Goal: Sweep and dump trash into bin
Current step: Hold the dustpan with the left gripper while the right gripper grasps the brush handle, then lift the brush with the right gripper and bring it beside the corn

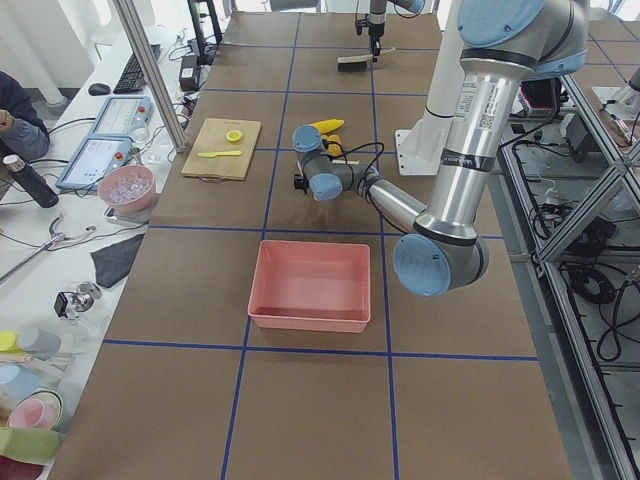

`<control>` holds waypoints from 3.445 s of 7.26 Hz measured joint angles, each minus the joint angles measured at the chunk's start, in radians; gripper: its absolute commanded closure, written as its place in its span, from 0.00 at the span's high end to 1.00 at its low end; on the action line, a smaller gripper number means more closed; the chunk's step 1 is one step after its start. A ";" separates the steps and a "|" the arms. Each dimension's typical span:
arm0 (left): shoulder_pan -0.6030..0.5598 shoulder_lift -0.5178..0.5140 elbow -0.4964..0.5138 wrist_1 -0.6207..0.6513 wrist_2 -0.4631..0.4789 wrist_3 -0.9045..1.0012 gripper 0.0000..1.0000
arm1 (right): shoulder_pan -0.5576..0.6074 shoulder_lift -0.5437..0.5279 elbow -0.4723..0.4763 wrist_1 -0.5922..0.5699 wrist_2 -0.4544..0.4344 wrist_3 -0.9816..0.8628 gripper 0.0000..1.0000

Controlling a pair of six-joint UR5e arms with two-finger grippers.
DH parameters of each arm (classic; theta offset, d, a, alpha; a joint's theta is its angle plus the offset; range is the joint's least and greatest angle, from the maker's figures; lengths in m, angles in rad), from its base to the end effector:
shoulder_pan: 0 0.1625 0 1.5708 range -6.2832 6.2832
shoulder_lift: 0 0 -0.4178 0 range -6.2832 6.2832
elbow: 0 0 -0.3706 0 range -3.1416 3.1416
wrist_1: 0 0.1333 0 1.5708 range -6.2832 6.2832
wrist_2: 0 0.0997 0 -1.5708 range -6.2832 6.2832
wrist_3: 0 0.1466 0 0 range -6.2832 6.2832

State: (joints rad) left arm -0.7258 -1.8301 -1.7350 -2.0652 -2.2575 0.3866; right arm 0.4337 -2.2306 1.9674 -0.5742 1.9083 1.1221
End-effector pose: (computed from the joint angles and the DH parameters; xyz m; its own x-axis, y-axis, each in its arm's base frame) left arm 0.4187 -0.4255 0.4037 -0.0448 0.9974 -0.0572 -0.4724 0.0293 0.8809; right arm -0.2079 -0.1897 0.6251 0.6922 -0.1305 0.7098 0.1164 0.9908 0.0687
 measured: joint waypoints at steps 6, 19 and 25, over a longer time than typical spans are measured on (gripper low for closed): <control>0.000 0.000 -0.009 0.000 0.000 0.000 0.99 | 0.313 0.076 0.103 -0.221 0.193 -0.245 0.00; -0.001 0.059 -0.094 -0.035 0.000 -0.001 0.99 | 0.264 0.924 -0.059 -0.855 0.104 -0.218 0.00; 0.010 0.029 -0.064 -0.049 0.008 -0.014 0.99 | 0.060 0.896 0.070 -0.955 0.043 0.040 0.00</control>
State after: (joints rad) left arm -0.7159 -1.8009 -1.7988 -2.1146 -2.2490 0.3727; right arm 0.4938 -1.3350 2.0372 -1.5296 1.9518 1.1617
